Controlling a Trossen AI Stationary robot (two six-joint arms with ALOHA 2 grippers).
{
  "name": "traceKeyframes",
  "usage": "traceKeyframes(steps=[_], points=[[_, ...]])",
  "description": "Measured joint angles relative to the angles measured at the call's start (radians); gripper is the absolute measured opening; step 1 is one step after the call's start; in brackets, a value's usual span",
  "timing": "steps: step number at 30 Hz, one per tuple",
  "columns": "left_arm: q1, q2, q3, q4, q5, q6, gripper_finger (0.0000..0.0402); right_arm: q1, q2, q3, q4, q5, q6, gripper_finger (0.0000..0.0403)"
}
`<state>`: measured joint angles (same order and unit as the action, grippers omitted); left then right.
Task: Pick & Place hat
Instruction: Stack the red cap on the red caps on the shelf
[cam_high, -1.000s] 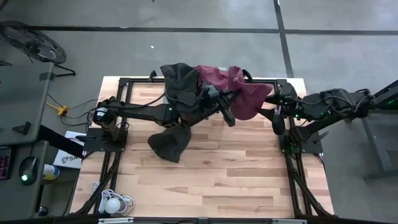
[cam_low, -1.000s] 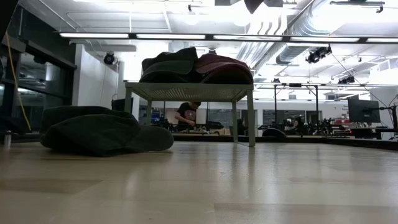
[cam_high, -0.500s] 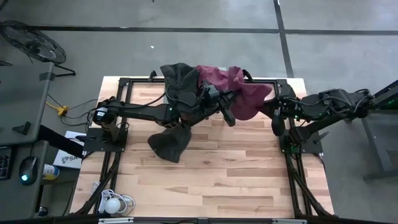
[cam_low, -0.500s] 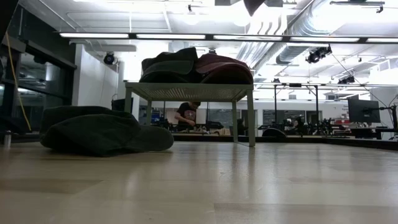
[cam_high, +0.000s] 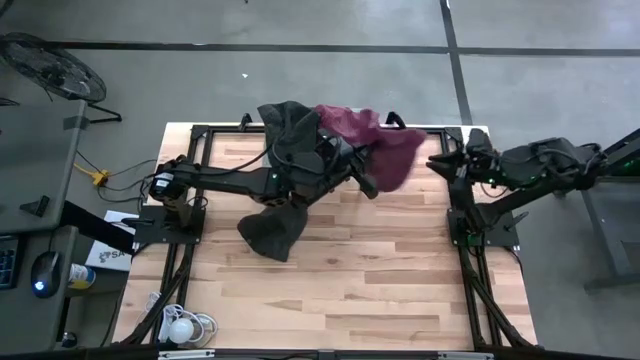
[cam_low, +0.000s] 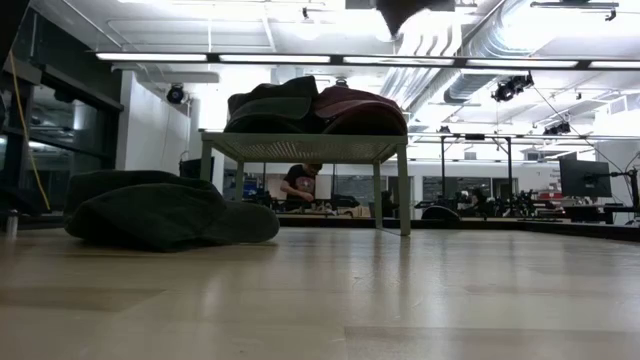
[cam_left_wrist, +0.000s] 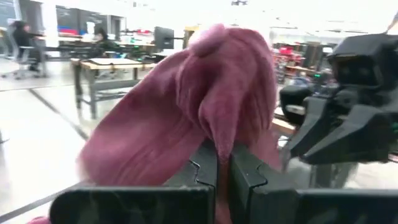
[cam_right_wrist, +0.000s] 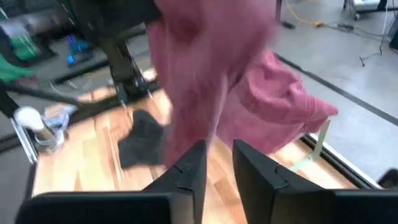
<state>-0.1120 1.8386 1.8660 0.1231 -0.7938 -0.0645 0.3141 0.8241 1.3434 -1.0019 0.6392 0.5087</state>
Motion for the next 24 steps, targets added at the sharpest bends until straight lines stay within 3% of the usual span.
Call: traceKeyframes(steps=[5, 9, 12, 18, 24], points=[[0.0, 0.0, 0.0, -0.007, -0.043, 0.014, 0.0004, 0.0, -0.023, 0.0, 0.033, -0.005, -0.084, 0.0105], [0.0, -0.001, 0.0, -0.023, -0.061, 0.053, 0.0004, 0.0, -0.014, 0.0, 0.168, -0.045, -0.292, 0.0122], [0.0, -0.001, 0.0, -0.038, -0.077, 0.06, 0.0004, 0.0, 0.02, 0.0, 0.274, -0.063, -0.471, 0.013], [0.0, -0.001, 0.0, -0.046, -0.115, 0.119, 0.0004, 0.0, 0.127, 0.001, 0.427, 0.0, -0.591, 0.0131], [0.0, -0.001, 0.0, -0.07, -0.107, 0.192, 0.0004, 0.0, 0.242, 0.082, 0.371, 0.049, -0.684, 0.0131]])
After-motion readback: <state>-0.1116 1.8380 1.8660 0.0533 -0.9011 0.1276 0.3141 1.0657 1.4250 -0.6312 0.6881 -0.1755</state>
